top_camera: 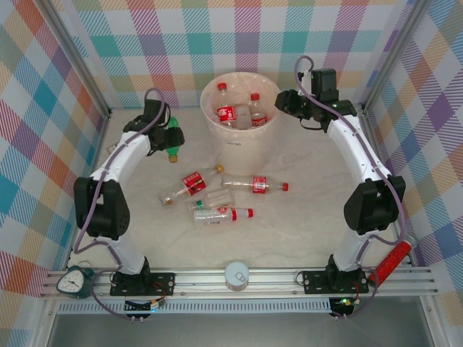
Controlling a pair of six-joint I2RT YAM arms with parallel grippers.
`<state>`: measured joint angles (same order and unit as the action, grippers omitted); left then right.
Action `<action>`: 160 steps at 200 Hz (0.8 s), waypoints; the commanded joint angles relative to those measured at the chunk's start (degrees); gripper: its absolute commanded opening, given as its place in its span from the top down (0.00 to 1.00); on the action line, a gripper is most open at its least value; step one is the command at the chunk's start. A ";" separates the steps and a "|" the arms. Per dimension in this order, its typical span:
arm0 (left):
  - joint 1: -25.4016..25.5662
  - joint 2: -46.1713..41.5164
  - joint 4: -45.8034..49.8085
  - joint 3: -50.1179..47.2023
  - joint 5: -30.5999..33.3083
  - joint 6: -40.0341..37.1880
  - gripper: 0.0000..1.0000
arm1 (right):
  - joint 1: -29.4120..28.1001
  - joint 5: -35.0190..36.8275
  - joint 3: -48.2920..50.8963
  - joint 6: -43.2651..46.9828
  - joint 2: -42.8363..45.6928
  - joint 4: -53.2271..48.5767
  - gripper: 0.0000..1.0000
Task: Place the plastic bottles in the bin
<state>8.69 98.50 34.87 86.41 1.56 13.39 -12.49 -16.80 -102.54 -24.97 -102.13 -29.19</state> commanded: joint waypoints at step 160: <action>16.41 -5.77 -17.21 19.43 -0.59 4.44 0.54 | -0.08 -0.17 1.69 -0.37 0.58 -3.34 0.68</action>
<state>23.07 88.90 15.94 102.69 2.74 21.17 -12.43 -16.99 -102.10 -25.23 -102.04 -28.58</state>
